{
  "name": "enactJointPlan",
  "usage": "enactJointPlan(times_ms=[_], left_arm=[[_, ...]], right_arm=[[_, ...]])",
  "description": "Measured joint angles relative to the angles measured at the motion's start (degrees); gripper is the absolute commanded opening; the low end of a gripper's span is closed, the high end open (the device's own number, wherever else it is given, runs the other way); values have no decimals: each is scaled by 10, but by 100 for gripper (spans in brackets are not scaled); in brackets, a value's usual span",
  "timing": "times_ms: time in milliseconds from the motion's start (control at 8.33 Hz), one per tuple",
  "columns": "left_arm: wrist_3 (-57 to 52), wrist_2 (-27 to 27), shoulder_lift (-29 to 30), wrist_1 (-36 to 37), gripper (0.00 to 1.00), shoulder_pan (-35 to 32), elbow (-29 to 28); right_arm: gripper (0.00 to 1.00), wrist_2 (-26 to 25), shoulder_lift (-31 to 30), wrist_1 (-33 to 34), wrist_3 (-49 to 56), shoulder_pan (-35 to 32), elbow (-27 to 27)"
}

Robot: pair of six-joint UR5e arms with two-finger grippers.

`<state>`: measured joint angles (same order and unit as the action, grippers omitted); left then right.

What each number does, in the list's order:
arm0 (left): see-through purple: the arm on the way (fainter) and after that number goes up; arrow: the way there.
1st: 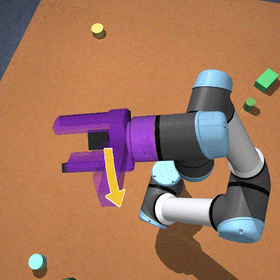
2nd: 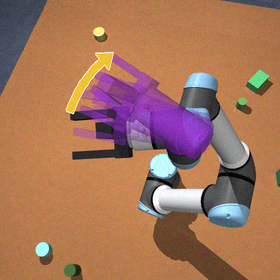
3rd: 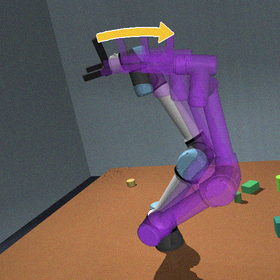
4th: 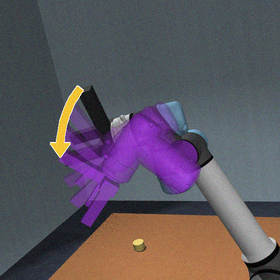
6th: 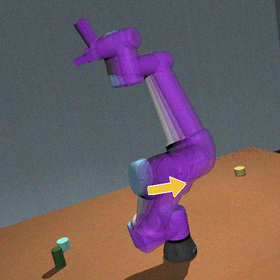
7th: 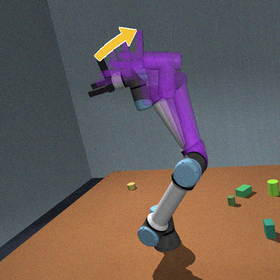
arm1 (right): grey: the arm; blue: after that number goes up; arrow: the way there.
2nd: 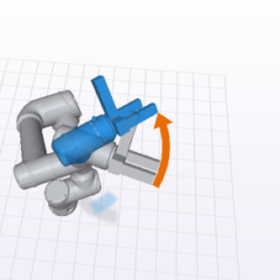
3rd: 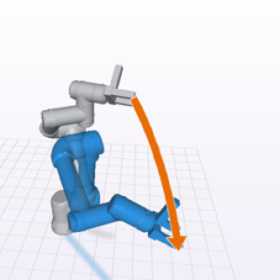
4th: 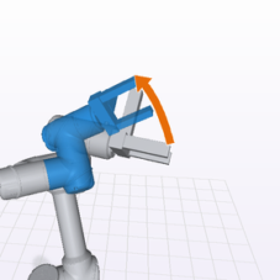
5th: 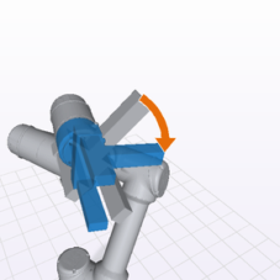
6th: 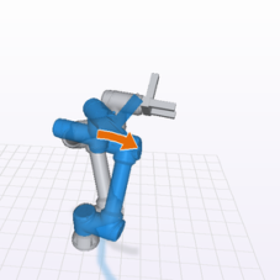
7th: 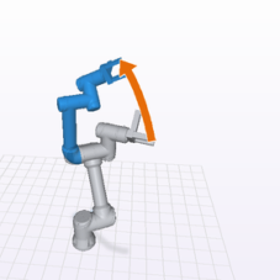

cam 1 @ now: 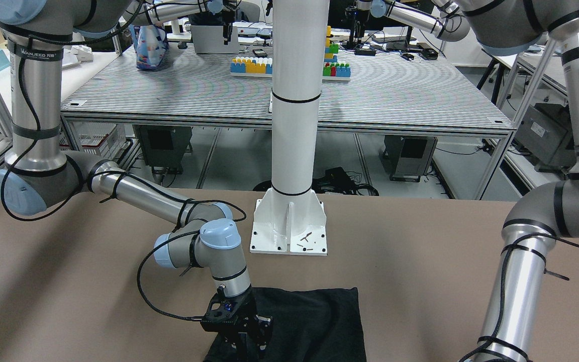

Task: Fold clothes

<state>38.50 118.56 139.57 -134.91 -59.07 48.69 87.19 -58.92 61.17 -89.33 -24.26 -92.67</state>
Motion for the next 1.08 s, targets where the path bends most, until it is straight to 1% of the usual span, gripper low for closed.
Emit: enactJointPlan(times_ms=[240,360,480,600,840,1080], left_arm=[[0,0,0,0,100,0,0],[0,0,0,0,100,0,0],[0,0,0,0,100,0,0],[0,0,0,0,100,0,0],[0,0,0,0,100,0,0],[0,0,0,0,100,0,0]], right_arm=[[20,0,1,0,-4,1,0],[18,0,1,0,-5,1,0],[2,0,1,0,-5,2,0],[0,-1,1,0,-6,3,0],[0,0,-1,0,-7,3,-2],[0,8,-14,-1,-6,3,-23]])
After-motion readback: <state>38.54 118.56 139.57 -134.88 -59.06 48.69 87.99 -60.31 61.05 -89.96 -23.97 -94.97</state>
